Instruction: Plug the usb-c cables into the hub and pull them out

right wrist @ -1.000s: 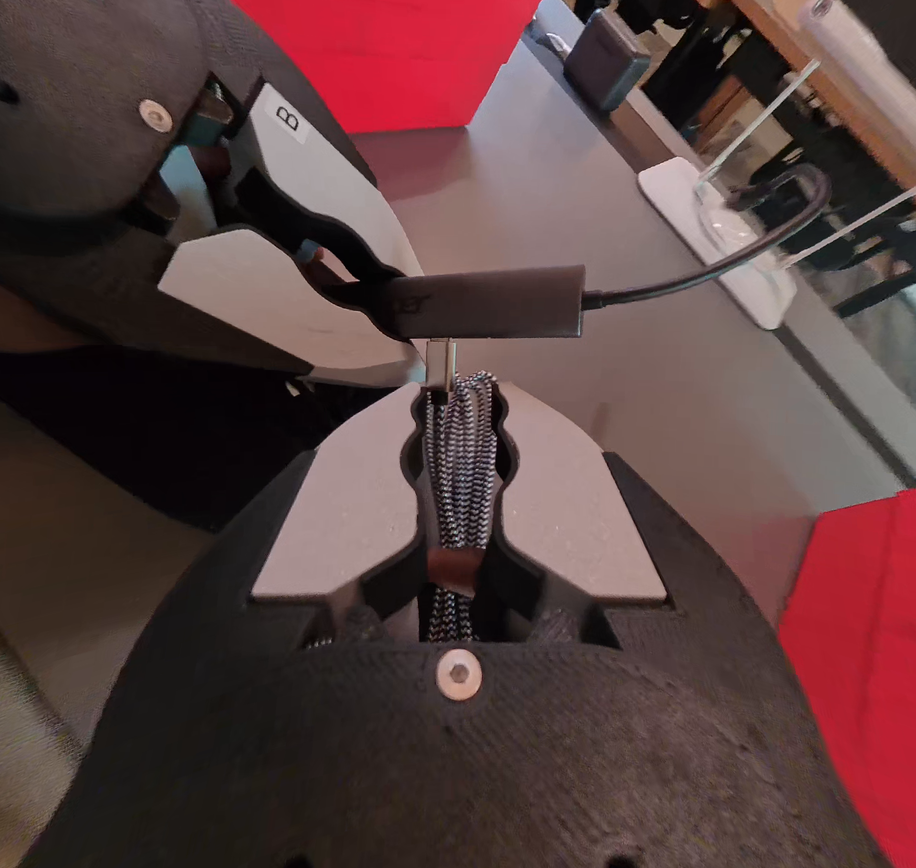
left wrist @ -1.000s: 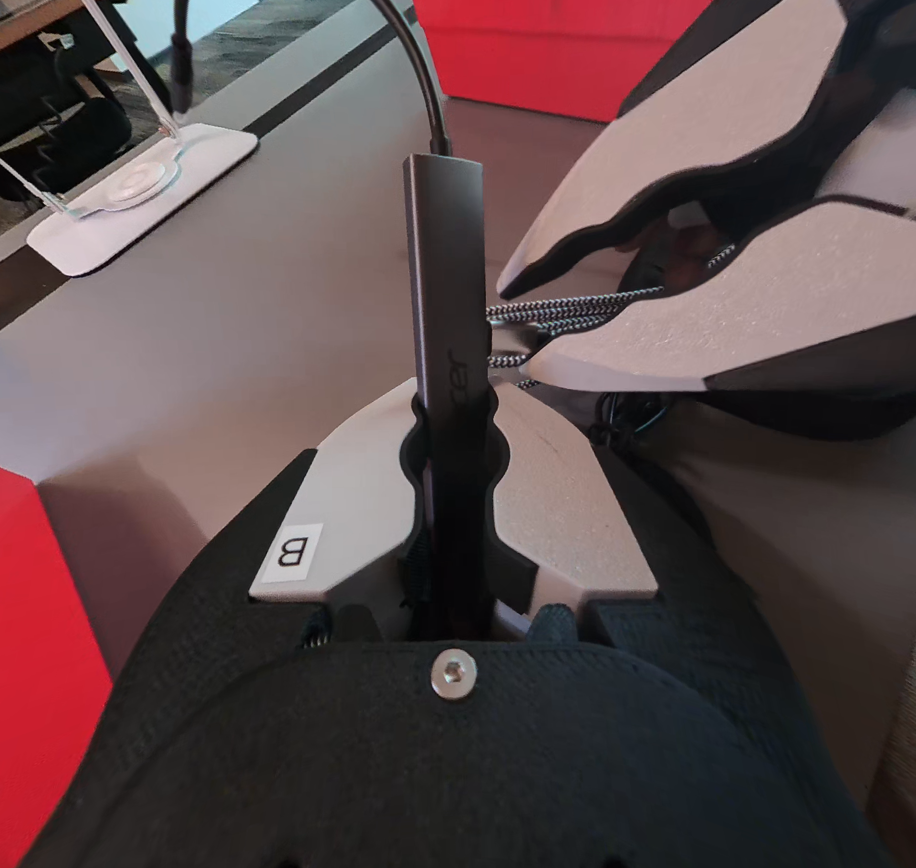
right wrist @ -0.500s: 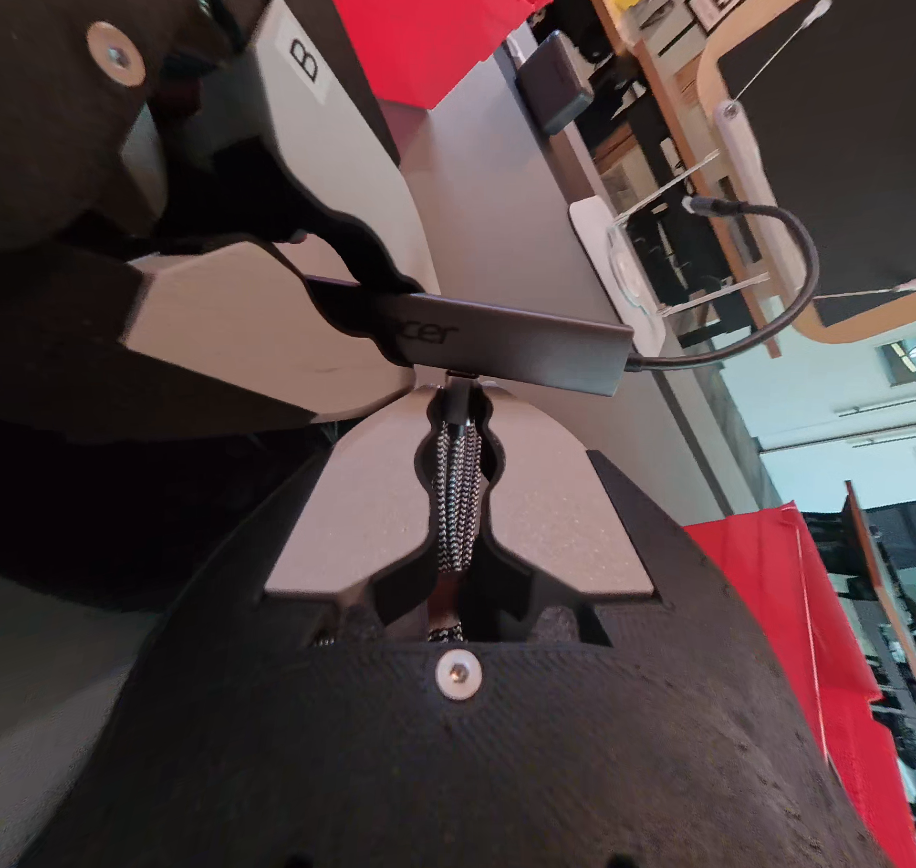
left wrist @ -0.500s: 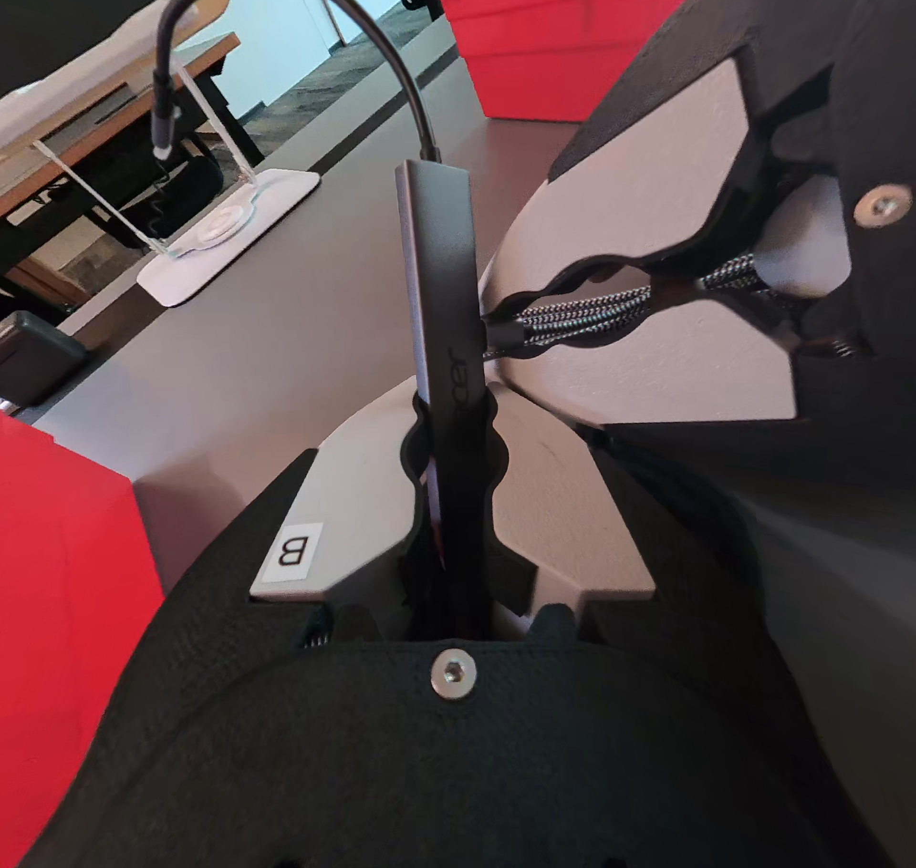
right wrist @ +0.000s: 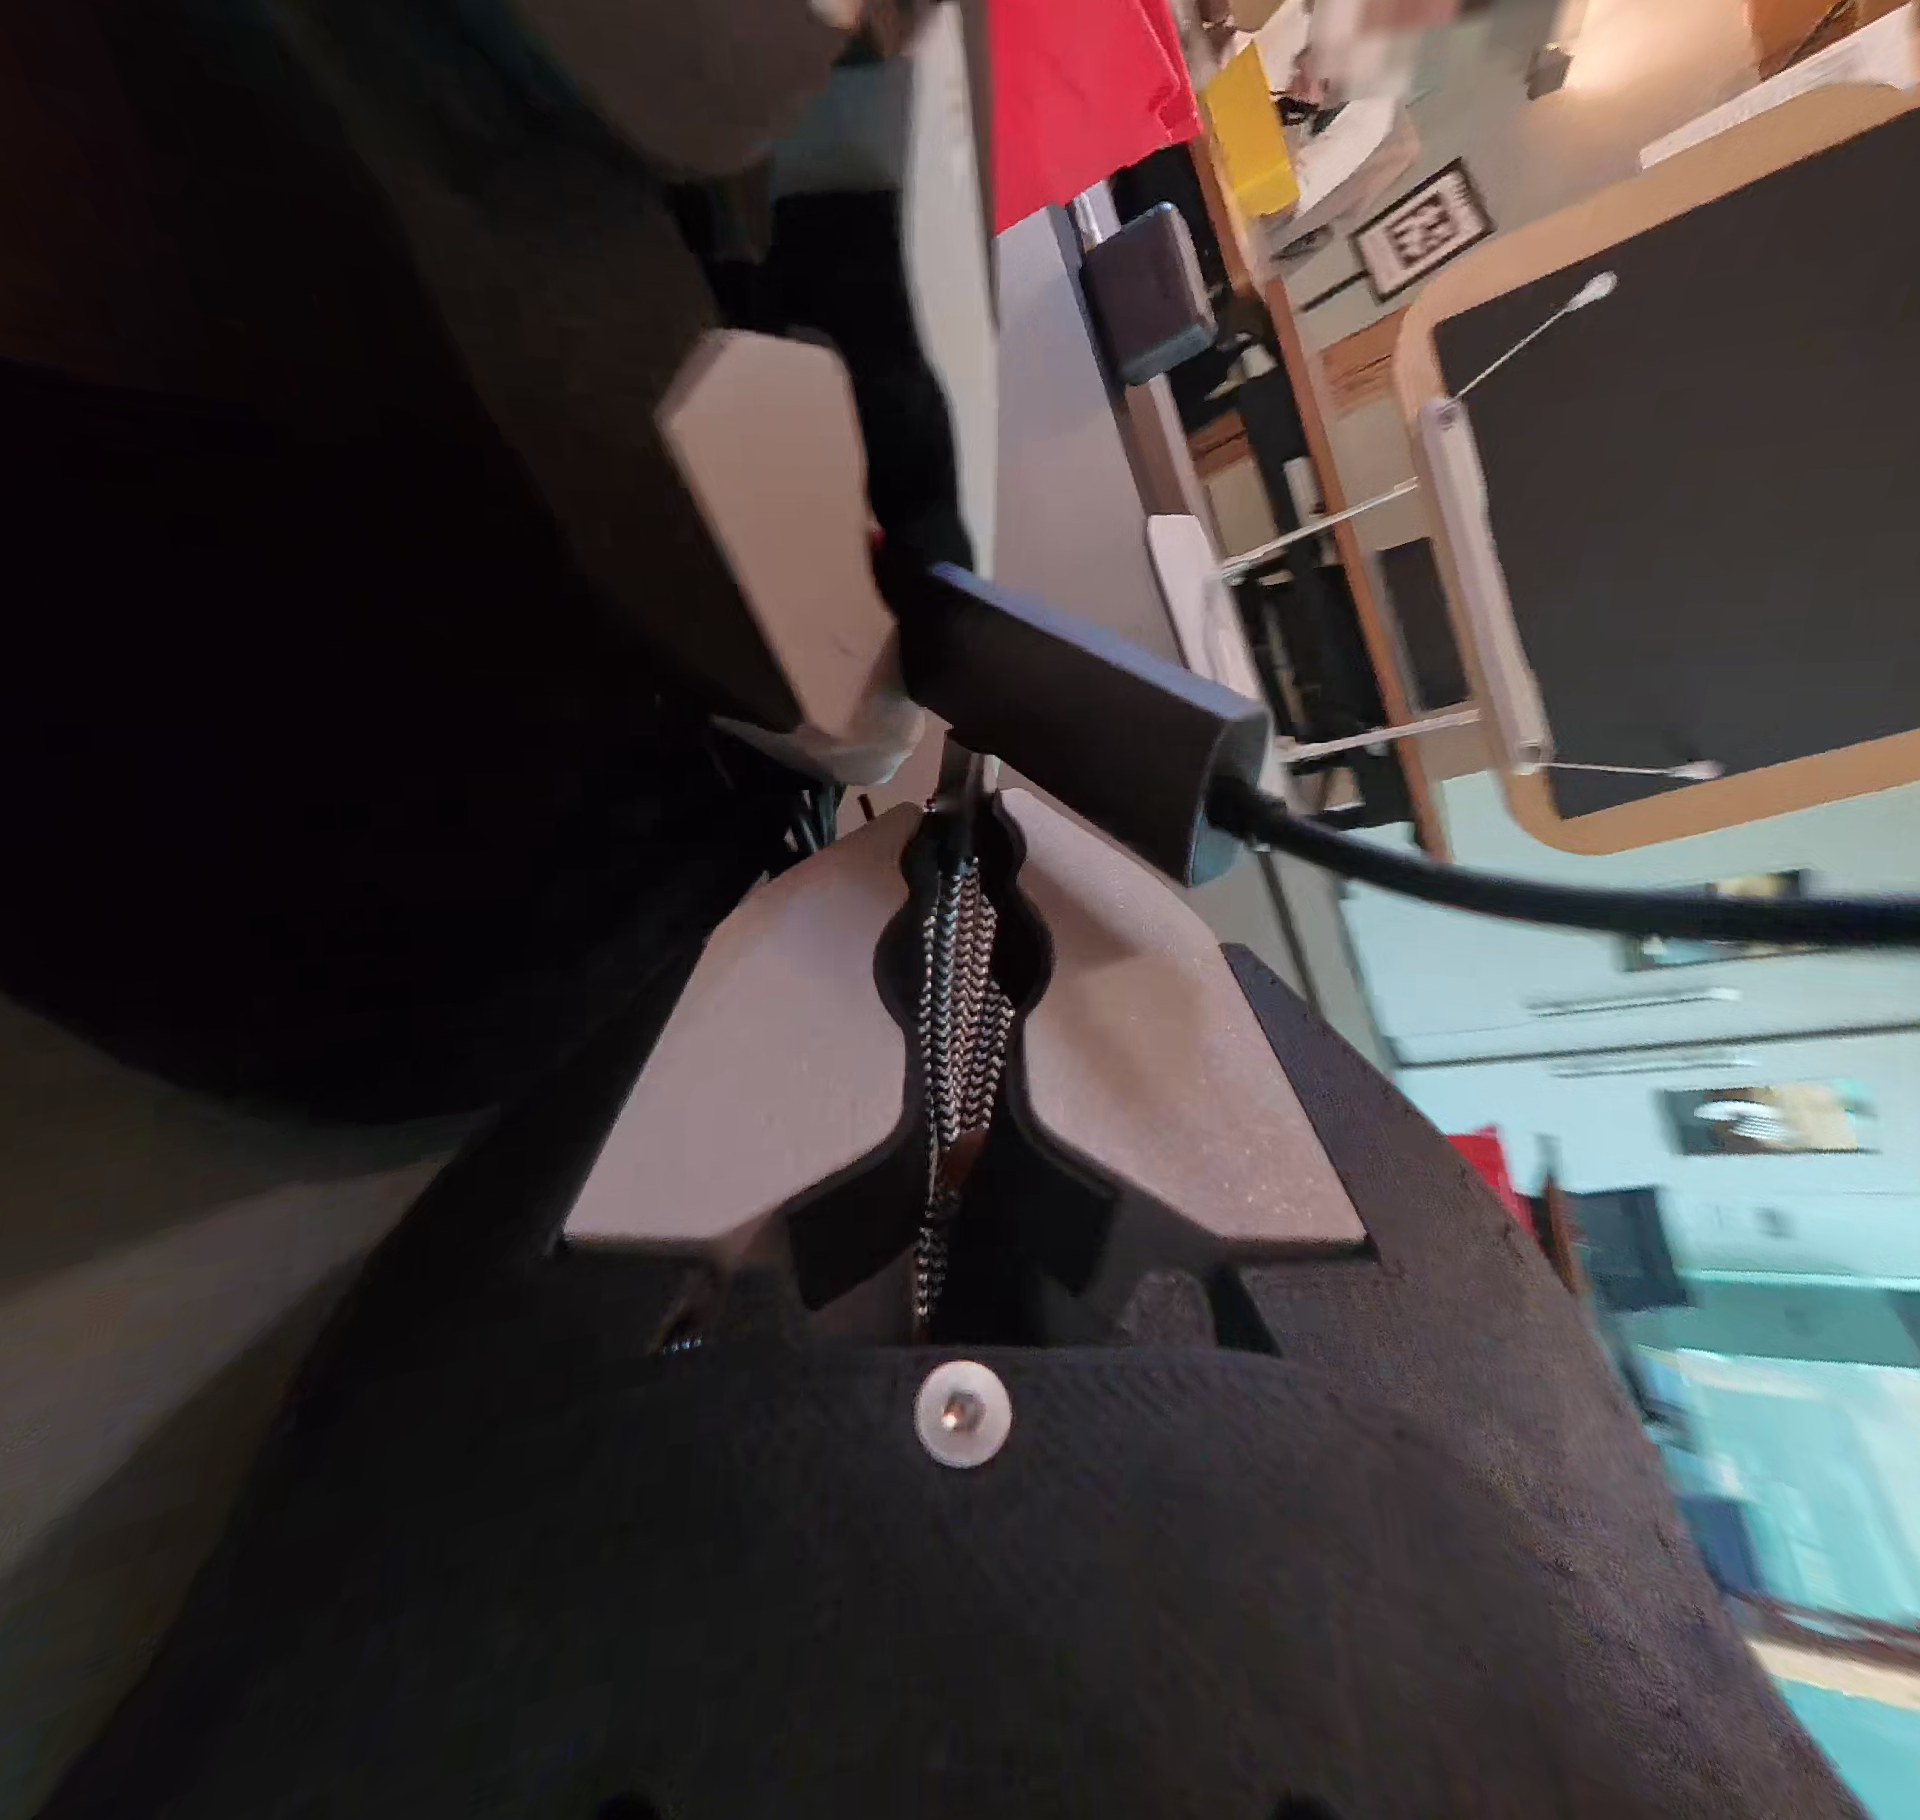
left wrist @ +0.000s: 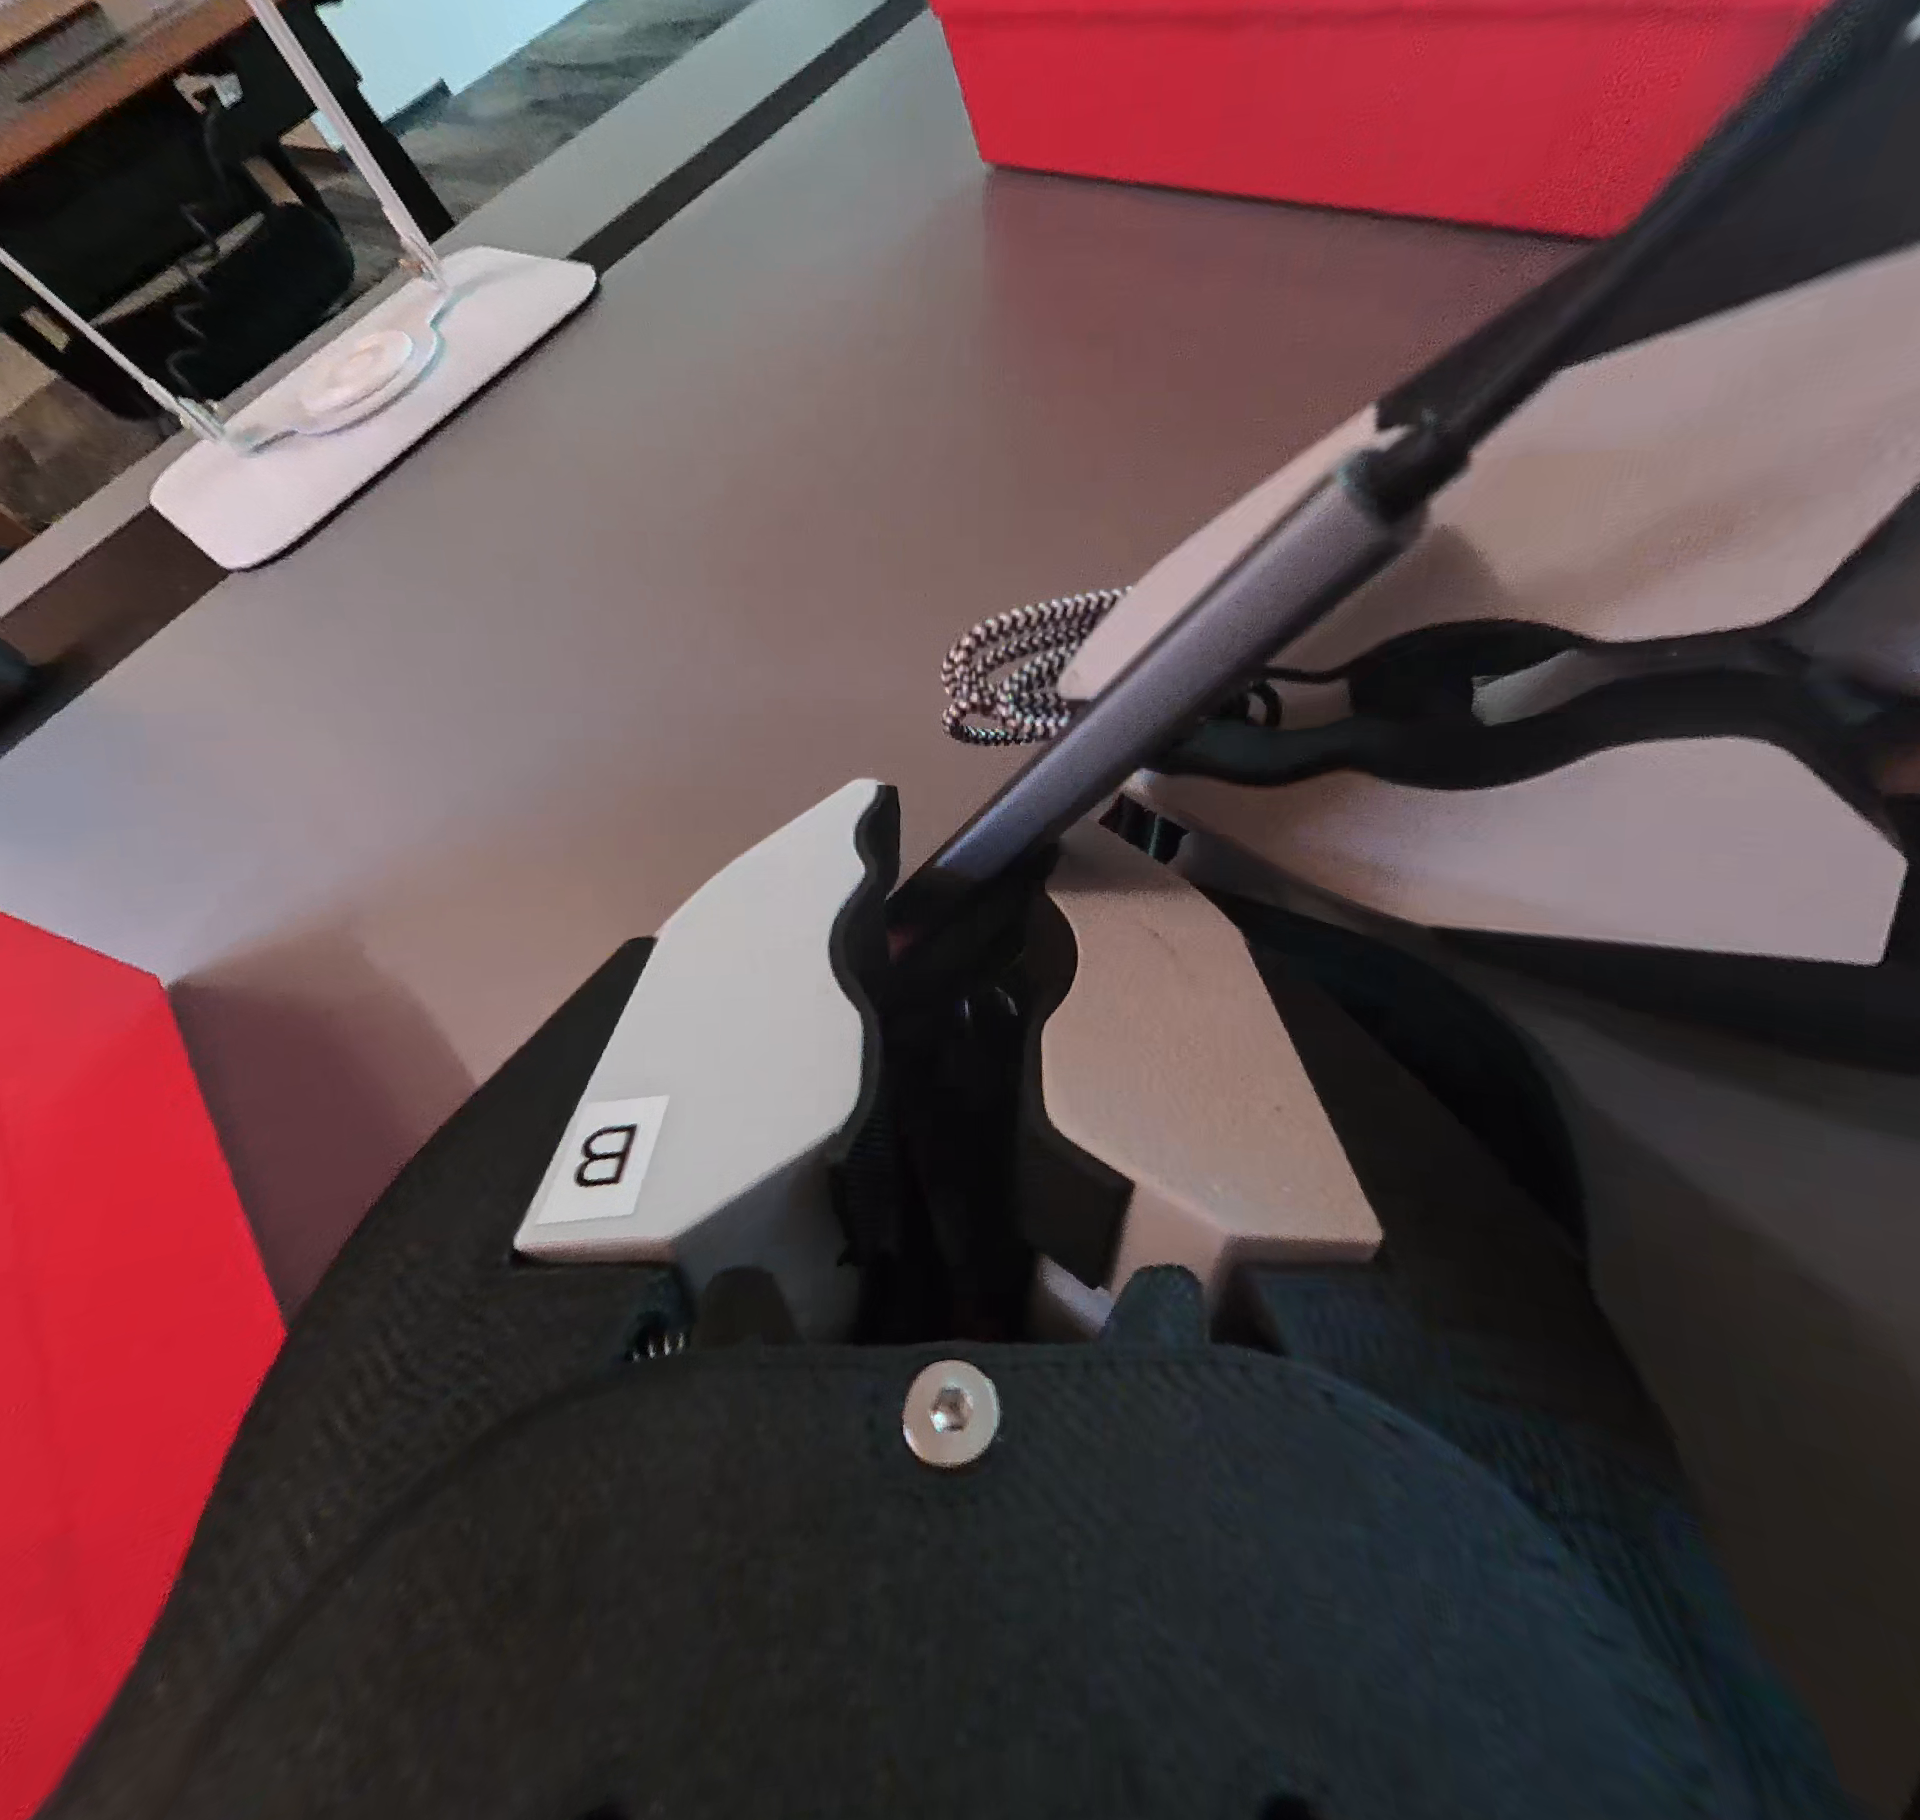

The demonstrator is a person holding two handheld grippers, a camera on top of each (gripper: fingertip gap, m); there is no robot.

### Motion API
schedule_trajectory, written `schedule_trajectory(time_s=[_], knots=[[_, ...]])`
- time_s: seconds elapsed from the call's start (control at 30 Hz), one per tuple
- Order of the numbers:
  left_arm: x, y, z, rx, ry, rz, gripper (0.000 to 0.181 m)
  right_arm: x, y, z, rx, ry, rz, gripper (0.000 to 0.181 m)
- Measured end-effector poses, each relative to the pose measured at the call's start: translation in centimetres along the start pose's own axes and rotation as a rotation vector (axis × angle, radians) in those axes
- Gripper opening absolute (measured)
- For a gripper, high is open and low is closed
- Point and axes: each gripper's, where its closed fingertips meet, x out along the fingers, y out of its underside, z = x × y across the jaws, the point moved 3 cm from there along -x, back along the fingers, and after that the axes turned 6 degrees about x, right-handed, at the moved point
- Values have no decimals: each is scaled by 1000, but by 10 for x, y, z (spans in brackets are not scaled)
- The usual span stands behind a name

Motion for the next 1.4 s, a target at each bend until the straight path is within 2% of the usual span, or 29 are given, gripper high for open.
schedule_trajectory(time_s=[0.1,0.13,0.2,0.23,0.3,0.4,0.47,0.53,0.6,0.67,0.77,0.83,0.9,0.93,1.07,1.1,1.23,1.33,1.4], knots=[[0,-3,0,73,-72,-1,8,14,-4,-20,330,-159,-53,10],[-1,-4,2,-1,-21,-19,8,16,-7,-22,386,-166,-67,10],[-3,-4,6,-200,171,-69,11,13,-8,-19,313,-124,-66,9],[-5,-5,6,-226,214,-86,11,10,-6,-18,287,-139,-54,9],[-4,-9,2,-196,210,-99,11,9,0,-19,264,-163,-54,9],[-4,-11,0,-168,183,-96,10,10,7,-16,165,-94,-28,9],[-7,-13,2,-208,184,-125,8,14,12,-11,179,-94,7,4],[-8,-13,5,-291,243,-149,8,14,12,-9,141,-58,-14,3],[-16,-24,8,-279,196,-227,9,6,1,-24,242,-80,-70,3],[-20,-32,11,-312,215,-282,9,2,-6,-35,359,-112,-131,3],[-17,-27,5,-331,325,-269,9,1,-3,-35,214,-61,-163,3],[-23,-32,2,-306,374,-314,10,-6,-3,-35,170,-68,-192,3],[-30,-37,3,-295,379,-359,28,-12,-1,-37,95,-78,-192,2],[-34,-39,2,-290,398,-378,31,-15,2,-39,40,-74,-187,2],[-37,-44,-13,-294,564,-358,29,-26,-1,-36,-88,-128,-221,3],[-37,-46,-17,-281,602,-356,18,-28,-2,-35,-108,-139,-235,3],[-36,-43,-22,-233,605,-364,9,-33,1,-30,-86,-239,-261,2],[-41,-43,-29,-157,616,-370,9,-40,2,-30,26,-346,-314,19],[-40,-44,-29,-158,578,-353,9,-43,2,-31,67,-389,-314,42]])
